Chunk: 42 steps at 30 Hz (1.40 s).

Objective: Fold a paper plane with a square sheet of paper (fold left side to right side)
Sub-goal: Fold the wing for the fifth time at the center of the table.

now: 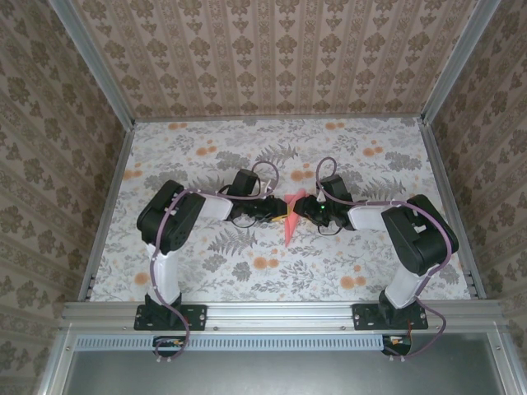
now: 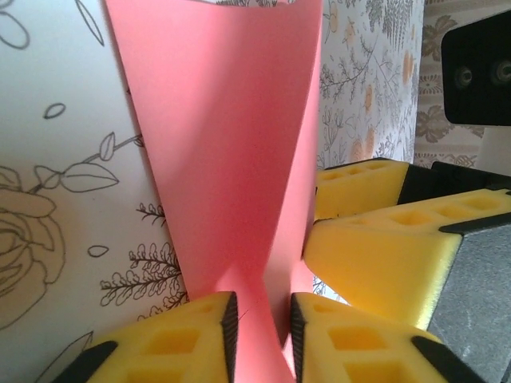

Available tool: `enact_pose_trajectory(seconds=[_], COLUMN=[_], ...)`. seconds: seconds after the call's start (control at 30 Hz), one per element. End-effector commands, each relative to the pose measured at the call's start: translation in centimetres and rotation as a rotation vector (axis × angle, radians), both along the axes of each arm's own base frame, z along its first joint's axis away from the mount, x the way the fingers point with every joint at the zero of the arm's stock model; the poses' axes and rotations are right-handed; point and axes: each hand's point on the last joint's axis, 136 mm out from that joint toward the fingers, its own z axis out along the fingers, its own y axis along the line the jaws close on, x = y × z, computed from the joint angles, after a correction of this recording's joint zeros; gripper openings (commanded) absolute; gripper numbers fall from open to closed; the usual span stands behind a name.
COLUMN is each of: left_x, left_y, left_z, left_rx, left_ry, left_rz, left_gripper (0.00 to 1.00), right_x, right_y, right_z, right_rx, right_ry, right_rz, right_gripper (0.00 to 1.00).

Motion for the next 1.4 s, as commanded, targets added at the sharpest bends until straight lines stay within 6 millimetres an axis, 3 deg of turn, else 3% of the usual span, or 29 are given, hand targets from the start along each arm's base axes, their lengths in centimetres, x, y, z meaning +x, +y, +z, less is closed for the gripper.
enact_pose_trajectory(seconds=[0.0, 0.23, 0.47, 0.6, 0.93, 1.37], left_x=[0.9, 1.4, 1.6, 1.6, 1.6, 1.6], left_y=[-0.5, -0.1, 0.1, 0.1, 0.0, 0.0], left_z=[0.8, 0.3, 0.0, 0.0, 0.0, -0.3], left_rx=[-0.033, -0.026, -0.016, -0.018, -0.019, -0.017], left_ry=[-0.036, -0.049, -0.070, -0.075, -0.077, -0.070], left_rz=[-0.021, -0.014, -0.030, -0.038, -0.040, -0.040], left_gripper=[0.21, 0.04, 0.01, 0.01, 0.00, 0.00], right_x=[-2.1, -1.5, 0.0, 0.7, 2.2, 2.8], right_y=[-1.5, -1.3, -1.6, -1.6, 0.2, 1.0], right_z=[-4.3, -2.7, 1.7, 2.9, 2.7, 2.5], right_rx=[-0.111, -0.100, -0.071, -0.046, 0.040, 0.054], right_ry=[0.125, 0.086, -0.014, -0.032, -0.009, -0.010], right_rz=[-0.016, -0.002, -0.013, -0.038, -0.037, -0.017], right_gripper=[0.43, 0.44, 0.51, 0.63, 0.66, 0.66])
